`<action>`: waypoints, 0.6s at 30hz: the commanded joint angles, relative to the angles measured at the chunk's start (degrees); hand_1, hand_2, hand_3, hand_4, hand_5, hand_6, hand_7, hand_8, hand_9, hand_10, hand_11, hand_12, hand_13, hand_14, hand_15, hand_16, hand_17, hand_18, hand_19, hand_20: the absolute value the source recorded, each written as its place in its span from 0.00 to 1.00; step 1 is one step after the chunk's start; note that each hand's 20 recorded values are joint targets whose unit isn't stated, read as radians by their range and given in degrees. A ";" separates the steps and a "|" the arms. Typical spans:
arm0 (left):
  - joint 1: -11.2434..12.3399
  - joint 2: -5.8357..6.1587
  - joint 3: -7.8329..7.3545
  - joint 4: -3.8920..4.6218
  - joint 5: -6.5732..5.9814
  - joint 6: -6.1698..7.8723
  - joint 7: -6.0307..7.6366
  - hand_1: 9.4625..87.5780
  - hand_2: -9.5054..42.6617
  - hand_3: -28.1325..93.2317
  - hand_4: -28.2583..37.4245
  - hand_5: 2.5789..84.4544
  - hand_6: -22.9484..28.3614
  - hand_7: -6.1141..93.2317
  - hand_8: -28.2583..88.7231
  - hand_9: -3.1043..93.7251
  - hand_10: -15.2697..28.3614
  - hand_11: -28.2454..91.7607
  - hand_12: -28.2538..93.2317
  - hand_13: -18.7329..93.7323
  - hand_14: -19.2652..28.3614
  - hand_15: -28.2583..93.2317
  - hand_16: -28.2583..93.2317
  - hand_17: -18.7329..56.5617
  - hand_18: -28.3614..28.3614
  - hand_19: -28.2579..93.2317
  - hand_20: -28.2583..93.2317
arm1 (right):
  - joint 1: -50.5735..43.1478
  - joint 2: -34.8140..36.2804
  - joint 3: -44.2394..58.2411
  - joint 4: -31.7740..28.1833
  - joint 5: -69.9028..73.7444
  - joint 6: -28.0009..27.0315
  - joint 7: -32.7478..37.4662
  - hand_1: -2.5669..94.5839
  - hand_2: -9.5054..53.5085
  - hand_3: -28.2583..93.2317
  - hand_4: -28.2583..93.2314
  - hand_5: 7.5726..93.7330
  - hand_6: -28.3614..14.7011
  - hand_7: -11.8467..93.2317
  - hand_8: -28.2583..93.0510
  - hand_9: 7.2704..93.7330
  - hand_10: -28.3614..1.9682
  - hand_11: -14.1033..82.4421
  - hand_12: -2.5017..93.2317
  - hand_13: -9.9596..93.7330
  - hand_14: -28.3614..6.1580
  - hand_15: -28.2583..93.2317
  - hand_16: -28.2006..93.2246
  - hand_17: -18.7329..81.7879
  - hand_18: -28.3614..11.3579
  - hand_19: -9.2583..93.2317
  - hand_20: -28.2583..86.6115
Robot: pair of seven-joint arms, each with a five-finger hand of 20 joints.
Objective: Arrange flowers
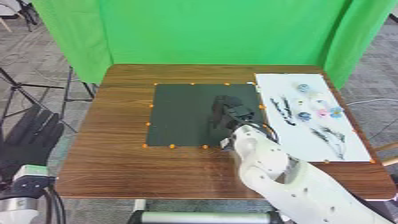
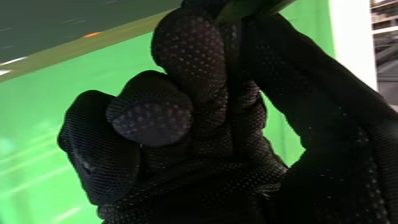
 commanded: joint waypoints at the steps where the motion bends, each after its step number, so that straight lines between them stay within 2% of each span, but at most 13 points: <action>1: 0.35 2.11 1.76 -0.37 -0.40 0.33 1.78 0.25 0.49 0.65 0.00 0.42 0.60 0.18 0.16 0.34 0.69 0.38 0.30 0.34 0.68 0.46 0.15 0.19 0.67 0.45 0.28 | 6.09 -7.48 -6.26 3.83 1.54 -6.84 -0.56 0.49 0.00 0.90 0.19 0.83 0.59 0.50 0.42 0.95 0.67 0.47 0.56 0.91 0.60 0.75 0.56 0.82 0.34 1.00 0.72; 2: -0.08 2.37 2.33 -0.43 -0.11 0.29 2.13 0.24 0.47 0.68 0.00 0.42 0.60 0.18 0.16 0.34 0.69 0.38 0.30 0.34 0.68 0.46 0.15 0.19 0.67 0.45 0.28 | 7.07 -8.36 -7.45 5.17 2.55 -8.32 -1.06 0.48 0.00 0.90 0.19 0.83 0.59 0.50 0.42 0.95 0.67 0.47 0.56 0.91 0.60 0.76 0.56 0.82 0.34 1.00 0.72; 3: -1.45 2.89 2.95 0.12 0.05 -0.16 1.57 0.22 0.46 0.70 0.00 0.42 0.60 0.18 0.16 0.34 0.69 0.38 0.30 0.34 0.68 0.46 0.15 0.19 0.67 0.45 0.28 | 7.91 -8.86 -8.92 6.23 3.16 -8.09 -0.22 0.48 0.00 0.90 0.19 0.83 0.59 0.50 0.42 0.95 0.67 0.47 0.55 0.91 0.60 0.76 0.56 0.83 0.34 1.00 0.72; 4: -1.65 3.07 3.21 0.05 0.29 -0.25 1.56 0.21 0.46 0.72 0.00 0.42 0.60 0.18 0.16 0.34 0.69 0.38 0.30 0.34 0.68 0.46 0.15 0.19 0.67 0.45 0.28 | 7.94 -9.70 -9.18 7.08 3.09 -9.46 -0.44 0.48 0.00 0.90 0.19 0.83 0.59 0.50 0.42 0.95 0.67 0.47 0.55 0.91 0.60 0.76 0.56 0.83 0.34 1.00 0.72; 5: -1.73 3.39 3.66 -0.06 0.36 -0.05 2.20 0.21 0.46 0.72 0.00 0.42 0.60 0.19 0.16 0.34 0.69 0.38 0.30 0.34 0.68 0.46 0.15 0.19 0.67 0.45 0.28 | 8.45 -10.24 -10.00 7.89 3.55 -9.55 -0.66 0.48 0.00 0.90 0.19 0.83 0.59 0.50 0.42 0.95 0.67 0.47 0.55 0.91 0.60 0.76 0.56 0.83 0.34 1.00 0.72; 6: -3.15 3.34 4.06 0.48 1.03 -0.39 0.84 0.21 0.45 0.72 0.00 0.42 0.60 0.19 0.16 0.34 0.68 0.38 0.30 0.34 0.68 0.46 0.15 0.19 0.67 0.45 0.28 | 8.85 -10.45 -10.99 8.29 4.01 -8.81 0.35 0.49 0.00 0.90 0.19 0.83 0.59 0.50 0.42 0.95 0.67 0.47 0.55 0.91 0.60 0.76 0.56 0.83 0.34 1.00 0.72; 8: -3.51 3.60 4.38 0.43 1.65 0.12 0.31 0.21 0.45 0.73 0.00 0.42 0.60 0.19 0.16 0.34 0.68 0.38 0.30 0.34 0.68 0.46 0.15 0.19 0.67 0.45 0.28 | 8.94 -11.40 -11.73 9.30 3.39 -8.61 0.32 0.49 0.00 0.90 0.19 0.83 0.59 0.50 0.42 0.95 0.67 0.47 0.55 0.91 0.60 0.76 0.56 0.83 0.34 1.00 0.72; 9: -4.08 3.67 4.70 0.77 2.26 0.05 0.06 0.21 0.44 0.74 0.00 0.42 0.60 0.19 0.16 0.34 0.68 0.38 0.30 0.34 0.68 0.46 0.15 0.19 0.67 0.45 0.28 | 9.41 -11.63 -12.54 9.74 3.38 -7.58 0.68 0.49 0.00 0.90 0.19 0.83 0.59 0.50 0.42 0.95 0.67 0.47 0.55 0.91 0.60 0.76 0.56 0.83 0.34 1.00 0.72; 10: -5.07 3.31 5.02 1.13 2.62 -0.17 -1.10 0.20 0.44 0.75 0.00 0.42 0.60 0.19 0.16 0.34 0.68 0.38 0.30 0.34 0.68 0.46 0.15 0.19 0.67 0.45 0.28 | 9.34 -11.83 -12.93 10.10 3.14 -6.93 1.24 0.49 0.00 0.90 0.19 0.83 0.59 0.50 0.42 0.95 0.67 0.47 0.55 0.91 0.60 0.76 0.56 0.83 0.34 1.00 0.72; 11: -5.13 3.33 5.19 1.17 2.16 -0.44 -1.13 0.20 0.43 0.76 0.00 0.42 0.60 0.19 0.16 0.34 0.68 0.38 0.30 0.34 0.68 0.46 0.15 0.19 0.67 0.45 0.28 | 9.12 -12.23 -12.93 10.58 2.61 -6.69 1.26 0.49 0.00 0.89 0.19 0.83 0.59 0.50 0.41 0.95 0.67 0.47 0.55 0.91 0.60 0.76 0.55 0.83 0.34 1.00 0.72; 12: -6.25 3.33 5.67 1.54 2.19 -0.40 -2.11 0.20 0.42 0.76 0.00 0.42 0.60 0.19 0.16 0.34 0.68 0.38 0.30 0.34 0.68 0.46 0.15 0.19 0.67 0.45 0.28 | 9.17 -12.24 -13.43 10.77 2.70 -5.74 2.47 0.49 0.00 0.89 0.19 0.84 0.59 0.50 0.41 0.95 0.67 0.47 0.55 0.91 0.60 0.76 0.55 0.83 0.34 1.00 0.72; 14: -6.67 3.24 5.77 1.62 2.53 -0.42 -3.16 0.20 0.42 0.77 0.00 0.42 0.60 0.19 0.16 0.34 0.68 0.38 0.30 0.34 0.68 0.46 0.15 0.19 0.67 0.45 0.28 | 8.55 -12.87 -13.06 11.34 2.77 -6.05 2.90 0.48 0.00 0.89 0.19 0.84 0.59 0.50 0.41 0.95 0.67 0.47 0.55 0.91 0.60 0.76 0.55 0.83 0.33 1.00 0.72; 18: -7.51 3.39 5.89 1.85 2.75 -0.31 -3.89 0.20 0.42 0.77 0.00 0.43 0.60 0.19 0.16 0.34 0.68 0.38 0.30 0.34 0.68 0.46 0.15 0.19 0.67 0.45 0.28 | 8.05 -13.41 -13.36 12.31 2.02 -6.25 3.77 0.49 0.00 0.89 0.20 0.84 0.59 0.49 0.41 0.95 0.67 0.47 0.55 0.91 0.60 0.75 0.55 0.83 0.33 1.00 0.72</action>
